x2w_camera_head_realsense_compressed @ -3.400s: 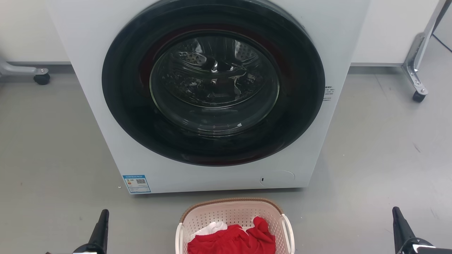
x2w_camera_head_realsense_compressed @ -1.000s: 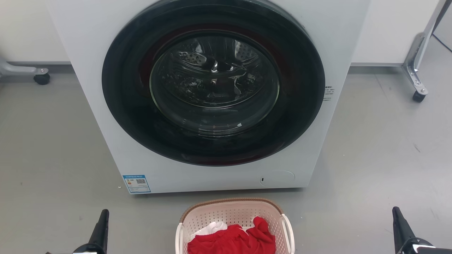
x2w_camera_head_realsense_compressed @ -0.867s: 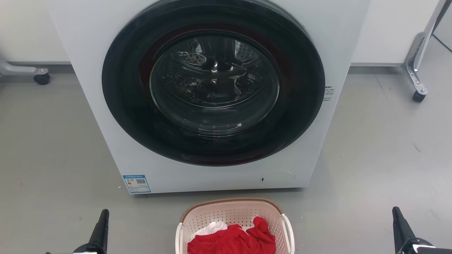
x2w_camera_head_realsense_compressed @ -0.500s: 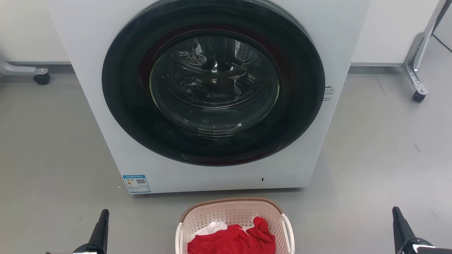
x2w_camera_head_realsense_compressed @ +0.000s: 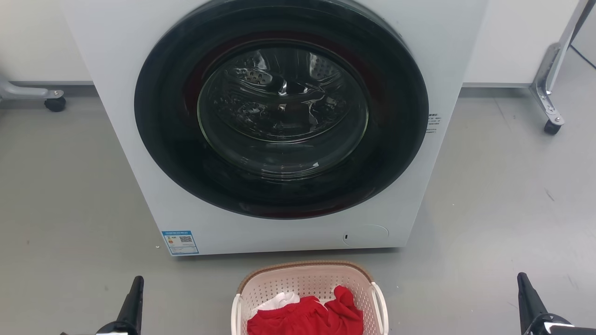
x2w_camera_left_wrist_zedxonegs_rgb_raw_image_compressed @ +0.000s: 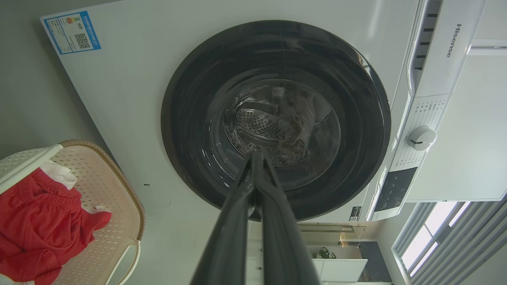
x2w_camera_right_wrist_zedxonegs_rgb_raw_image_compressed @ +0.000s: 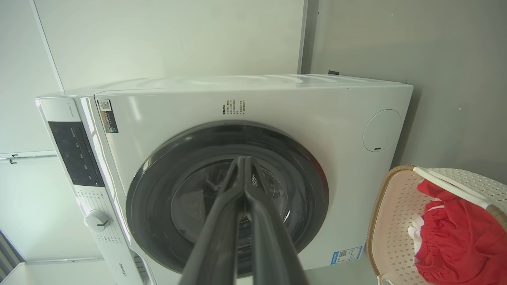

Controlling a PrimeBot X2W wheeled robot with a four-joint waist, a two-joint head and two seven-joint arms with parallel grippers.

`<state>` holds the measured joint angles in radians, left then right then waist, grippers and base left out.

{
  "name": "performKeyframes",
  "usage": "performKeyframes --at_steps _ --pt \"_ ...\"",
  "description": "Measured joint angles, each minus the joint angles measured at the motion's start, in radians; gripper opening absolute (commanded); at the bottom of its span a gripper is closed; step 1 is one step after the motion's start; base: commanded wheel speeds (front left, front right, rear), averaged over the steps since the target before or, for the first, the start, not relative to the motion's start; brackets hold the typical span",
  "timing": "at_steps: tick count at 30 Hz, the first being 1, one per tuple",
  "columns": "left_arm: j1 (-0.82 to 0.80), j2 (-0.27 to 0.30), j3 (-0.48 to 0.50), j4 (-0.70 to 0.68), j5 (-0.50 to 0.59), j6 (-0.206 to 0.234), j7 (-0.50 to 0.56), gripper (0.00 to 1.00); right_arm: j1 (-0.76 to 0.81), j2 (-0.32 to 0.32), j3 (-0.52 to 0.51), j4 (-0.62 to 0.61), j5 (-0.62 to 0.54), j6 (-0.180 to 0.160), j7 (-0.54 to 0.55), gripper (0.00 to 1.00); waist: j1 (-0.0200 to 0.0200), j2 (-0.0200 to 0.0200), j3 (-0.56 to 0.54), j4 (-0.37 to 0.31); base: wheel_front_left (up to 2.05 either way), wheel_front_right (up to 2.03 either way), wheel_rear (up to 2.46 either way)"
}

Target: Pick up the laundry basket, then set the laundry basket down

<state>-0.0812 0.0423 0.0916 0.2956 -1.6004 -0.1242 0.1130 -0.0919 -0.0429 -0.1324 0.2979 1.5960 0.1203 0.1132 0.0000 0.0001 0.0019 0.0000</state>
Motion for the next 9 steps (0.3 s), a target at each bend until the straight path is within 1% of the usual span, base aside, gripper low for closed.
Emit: performKeyframes --at_steps 9 --pt "0.000 0.000 0.000 0.000 0.000 0.000 0.000 0.00 0.000 0.000 0.000 0.000 0.000 0.000 0.000 0.00 0.0000 0.0000 0.000 0.000 0.00 0.00 0.00"
